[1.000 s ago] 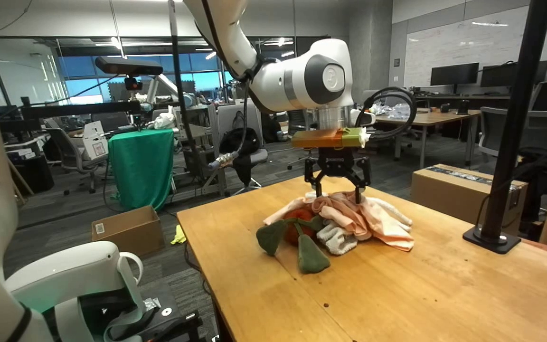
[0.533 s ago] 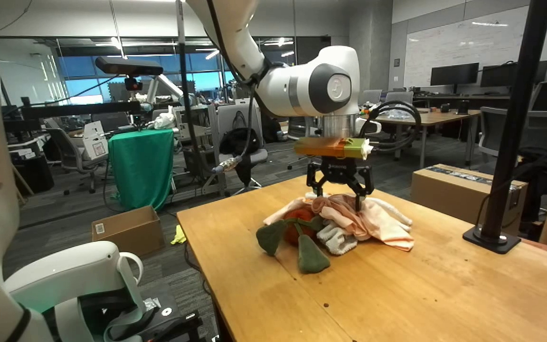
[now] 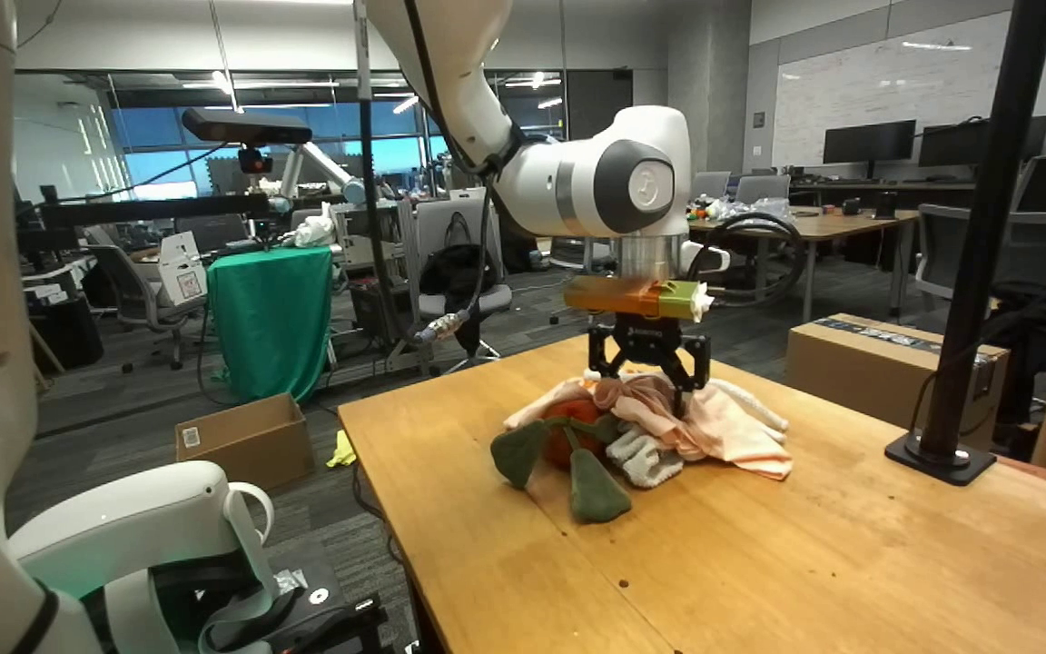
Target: Separate the clothes, rope and plush toy on the table
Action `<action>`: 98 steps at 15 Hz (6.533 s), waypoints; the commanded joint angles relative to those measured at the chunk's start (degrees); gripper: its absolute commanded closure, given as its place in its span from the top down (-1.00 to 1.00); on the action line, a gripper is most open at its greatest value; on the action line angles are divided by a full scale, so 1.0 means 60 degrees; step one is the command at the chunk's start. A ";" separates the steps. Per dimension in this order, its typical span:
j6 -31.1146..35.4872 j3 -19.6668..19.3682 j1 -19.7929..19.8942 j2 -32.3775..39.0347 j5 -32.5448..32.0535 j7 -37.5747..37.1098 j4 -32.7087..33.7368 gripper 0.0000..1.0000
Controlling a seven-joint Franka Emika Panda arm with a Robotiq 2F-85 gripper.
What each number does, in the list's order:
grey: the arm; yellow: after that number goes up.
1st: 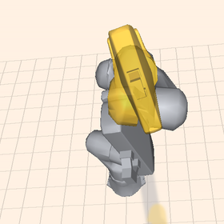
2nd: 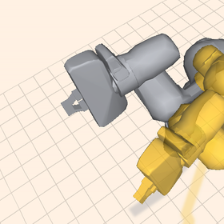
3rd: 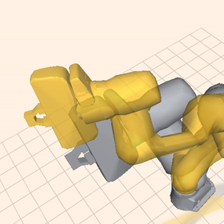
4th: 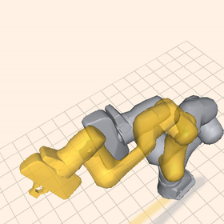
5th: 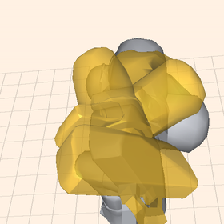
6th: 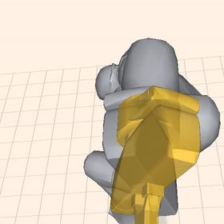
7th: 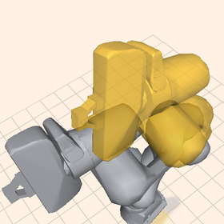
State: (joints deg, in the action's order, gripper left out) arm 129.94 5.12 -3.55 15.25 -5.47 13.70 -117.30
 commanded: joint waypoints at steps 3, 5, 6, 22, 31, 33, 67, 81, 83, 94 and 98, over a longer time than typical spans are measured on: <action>-0.0139 0.0032 0.0041 0.0005 0.0084 0.0185 0.0204 -0.21; -0.0086 0.0015 0.0027 -0.0101 0.0025 0.0126 0.0147 -0.50; -0.0051 0.0006 0.0022 -0.0181 0.0001 0.0089 0.0106 -0.67; 0.0839 -0.0196 0.0117 -0.4394 -0.2414 -0.2816 -0.1586 -0.85; 0.0422 0.0148 0.0627 -0.6118 -0.3191 -0.4332 -0.1701 -0.85; -0.0700 0.0296 0.0812 -0.6152 -0.3368 -0.4394 -0.1355 -0.86; 0.0958 -0.0553 0.2042 -0.3821 -0.4920 -0.6990 -0.0599 -0.84; 0.3240 -0.1945 0.1890 -0.1283 -0.5791 -0.8299 0.0506 -0.06; 0.2934 -0.1856 0.1770 -0.1324 -0.5282 -0.7709 0.0371 0.00; -0.0512 -0.1275 0.1038 -0.2993 -0.1328 -0.3543 -0.0433 1.00; -0.2270 -0.0955 0.0703 -0.3558 -0.0108 -0.2203 -0.0690 1.00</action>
State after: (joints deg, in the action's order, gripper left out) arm 121.76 -1.55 2.01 -2.48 -10.87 -5.34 -119.20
